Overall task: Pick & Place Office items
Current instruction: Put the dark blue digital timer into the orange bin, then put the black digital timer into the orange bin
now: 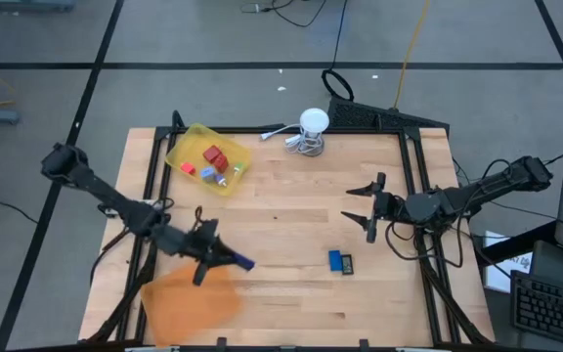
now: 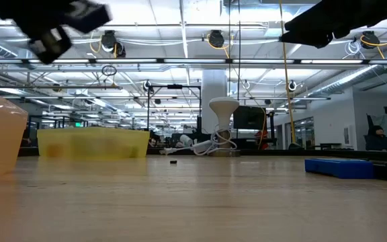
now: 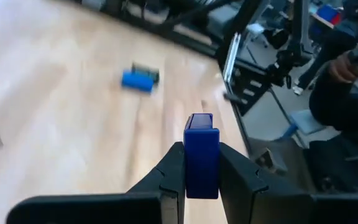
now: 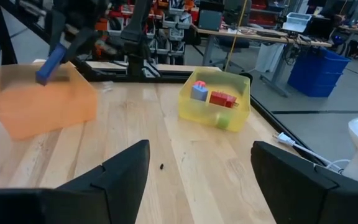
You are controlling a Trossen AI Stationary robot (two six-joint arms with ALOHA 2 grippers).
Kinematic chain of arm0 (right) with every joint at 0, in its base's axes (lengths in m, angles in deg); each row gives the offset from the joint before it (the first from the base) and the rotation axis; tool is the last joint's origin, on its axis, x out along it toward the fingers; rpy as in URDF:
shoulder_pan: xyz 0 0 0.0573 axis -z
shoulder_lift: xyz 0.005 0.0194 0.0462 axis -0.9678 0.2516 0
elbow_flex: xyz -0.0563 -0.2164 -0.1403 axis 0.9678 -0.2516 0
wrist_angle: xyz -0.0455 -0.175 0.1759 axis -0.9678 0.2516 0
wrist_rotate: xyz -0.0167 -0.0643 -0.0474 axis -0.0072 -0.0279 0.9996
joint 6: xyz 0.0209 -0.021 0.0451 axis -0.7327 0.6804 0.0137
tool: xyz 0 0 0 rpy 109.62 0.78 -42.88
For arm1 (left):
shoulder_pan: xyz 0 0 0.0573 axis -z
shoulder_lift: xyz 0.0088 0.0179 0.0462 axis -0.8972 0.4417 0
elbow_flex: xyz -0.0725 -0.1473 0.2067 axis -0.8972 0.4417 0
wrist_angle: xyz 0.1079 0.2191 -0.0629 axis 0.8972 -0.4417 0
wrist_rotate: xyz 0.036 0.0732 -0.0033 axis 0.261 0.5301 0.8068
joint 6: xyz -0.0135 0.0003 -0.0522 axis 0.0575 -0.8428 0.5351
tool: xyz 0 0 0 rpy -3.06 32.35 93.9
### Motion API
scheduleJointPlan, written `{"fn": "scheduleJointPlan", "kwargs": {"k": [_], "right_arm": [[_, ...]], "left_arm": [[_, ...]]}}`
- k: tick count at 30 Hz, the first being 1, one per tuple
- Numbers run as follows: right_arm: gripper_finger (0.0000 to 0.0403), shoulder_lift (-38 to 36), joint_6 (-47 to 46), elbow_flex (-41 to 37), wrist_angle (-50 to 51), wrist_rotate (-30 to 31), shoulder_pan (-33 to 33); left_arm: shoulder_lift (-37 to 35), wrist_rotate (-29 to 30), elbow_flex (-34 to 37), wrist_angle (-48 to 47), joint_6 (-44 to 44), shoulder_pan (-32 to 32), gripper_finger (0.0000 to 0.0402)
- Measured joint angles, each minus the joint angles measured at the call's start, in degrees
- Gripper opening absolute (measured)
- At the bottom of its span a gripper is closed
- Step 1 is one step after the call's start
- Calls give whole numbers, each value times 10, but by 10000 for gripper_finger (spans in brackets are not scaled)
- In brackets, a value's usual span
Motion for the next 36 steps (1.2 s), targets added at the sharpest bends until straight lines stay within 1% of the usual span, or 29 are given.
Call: {"fn": "scheduleJointPlan", "kwargs": {"k": [3,6,9,15,21,25,28,33,36], "right_arm": [[267,2,-1,0,-1,0,0],[267,6,-8,0,-1,0,0],[267,9,-16,0,-1,0,0],[267,9,-16,0,-1,-1,0],[266,9,-16,0,0,-1,0],[265,9,-16,0,0,-2,0],[265,10,-16,0,0,-2,0],[265,12,-16,-7,-10,-2,0],[265,13,-15,-14,-20,-1,3]], "left_arm": [[0,34,0,-49,108,53,67],[0,83,0,-102,207,104,67],[0,114,0,-137,303,153,63],[0,161,0,-157,410,234,76],[0,186,0,-209,509,278,73],[1,205,0,-220,528,287,84],[1,219,0,-218,516,288,98],[1,220,0,-218,509,288,125],[1,232,0,-218,503,288,141]]}}
